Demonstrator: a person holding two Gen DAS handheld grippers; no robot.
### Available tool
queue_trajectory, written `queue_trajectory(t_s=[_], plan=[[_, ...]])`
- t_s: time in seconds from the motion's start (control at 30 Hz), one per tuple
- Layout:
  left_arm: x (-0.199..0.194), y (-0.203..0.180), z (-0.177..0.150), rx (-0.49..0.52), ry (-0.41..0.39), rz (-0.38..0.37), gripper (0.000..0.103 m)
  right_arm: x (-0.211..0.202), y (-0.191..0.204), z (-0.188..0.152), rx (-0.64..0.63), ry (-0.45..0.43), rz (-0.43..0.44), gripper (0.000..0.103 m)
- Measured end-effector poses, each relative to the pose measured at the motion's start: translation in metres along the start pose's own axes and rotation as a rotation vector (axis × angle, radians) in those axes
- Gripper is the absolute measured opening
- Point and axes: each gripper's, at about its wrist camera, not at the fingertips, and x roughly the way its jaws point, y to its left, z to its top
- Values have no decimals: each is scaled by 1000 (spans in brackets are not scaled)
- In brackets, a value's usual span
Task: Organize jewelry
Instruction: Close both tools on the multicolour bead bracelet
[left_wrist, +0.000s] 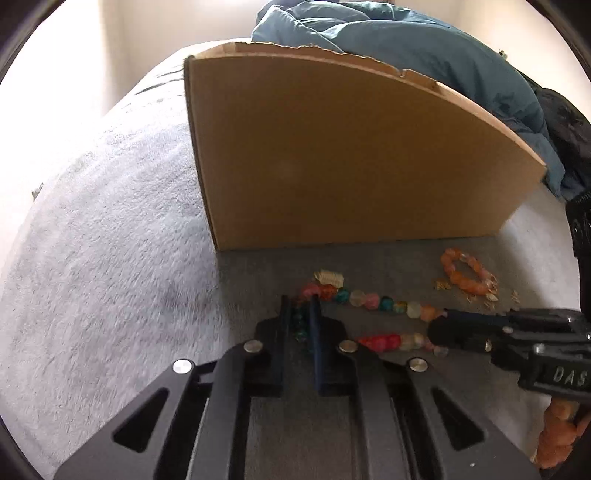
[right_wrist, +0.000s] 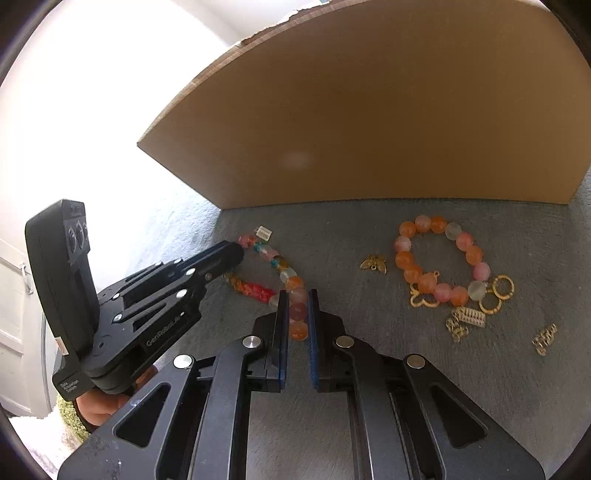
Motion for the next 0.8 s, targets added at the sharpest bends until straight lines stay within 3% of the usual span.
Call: queue_trajectory(t_s=[0.23,0.47,0.53,0.8], plan=[[-27,6,-21,-21,96,-101,9,-29,-6,-19,25,59,23,8],[-27,15,-38,-24,86,-133,13,-23,-2,-33,-34,81,-52,11],[-27,24,-44,-18,93,-134,15,-23,1,-34,-52,81,-72,11],[-12,-5,-36,31,71,-56,14,-15,5,-43,-67,56,-115,8]])
